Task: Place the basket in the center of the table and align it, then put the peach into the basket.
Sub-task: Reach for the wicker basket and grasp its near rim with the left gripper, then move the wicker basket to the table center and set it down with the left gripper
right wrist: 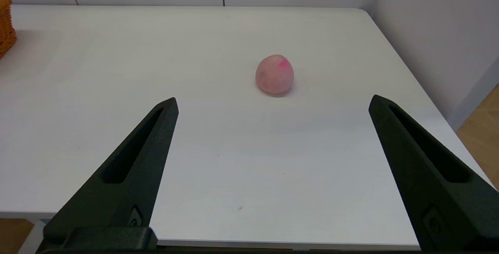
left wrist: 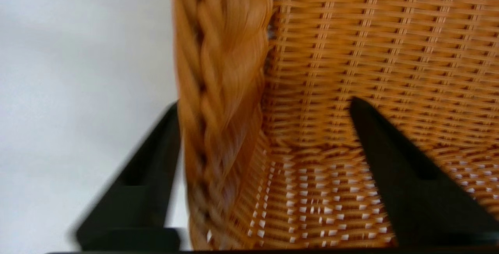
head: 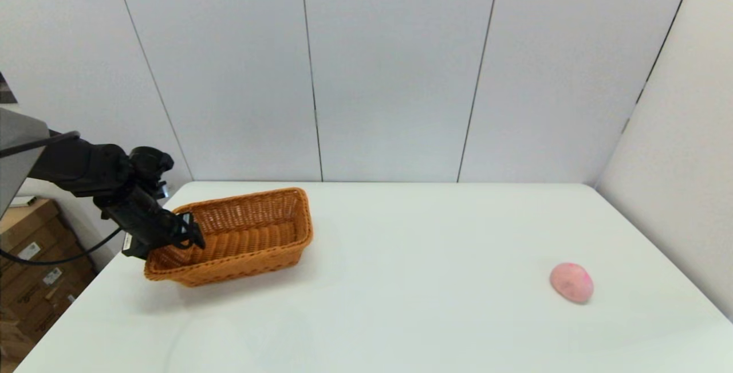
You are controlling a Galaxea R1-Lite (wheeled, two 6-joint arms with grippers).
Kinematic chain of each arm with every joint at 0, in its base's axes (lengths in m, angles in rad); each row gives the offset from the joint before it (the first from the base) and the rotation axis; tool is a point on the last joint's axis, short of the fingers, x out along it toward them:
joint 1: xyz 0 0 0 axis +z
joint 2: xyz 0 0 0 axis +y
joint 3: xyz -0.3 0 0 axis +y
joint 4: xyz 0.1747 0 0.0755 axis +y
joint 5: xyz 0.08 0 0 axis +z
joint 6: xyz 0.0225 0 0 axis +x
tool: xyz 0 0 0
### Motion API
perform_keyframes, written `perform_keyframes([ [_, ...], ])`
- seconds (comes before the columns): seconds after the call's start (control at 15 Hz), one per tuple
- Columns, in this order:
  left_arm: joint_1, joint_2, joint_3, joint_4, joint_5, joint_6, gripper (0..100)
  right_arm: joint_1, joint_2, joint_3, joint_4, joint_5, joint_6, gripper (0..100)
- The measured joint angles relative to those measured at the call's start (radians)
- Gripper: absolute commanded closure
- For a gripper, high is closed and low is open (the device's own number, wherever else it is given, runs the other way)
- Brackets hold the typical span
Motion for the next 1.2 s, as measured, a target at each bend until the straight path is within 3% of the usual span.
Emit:
perform_keyframes([
  [0.47,0.000,0.018,-0.016,0.013,-0.047,-0.007,100,0.000,0.000,0.000,0.000,0.003,-0.001,0],
  [1.2,-0.013,-0.062,-0.107,0.251,-0.383,-0.011,100,0.000,0.000,0.000,0.001,0.003,-0.003,0],
])
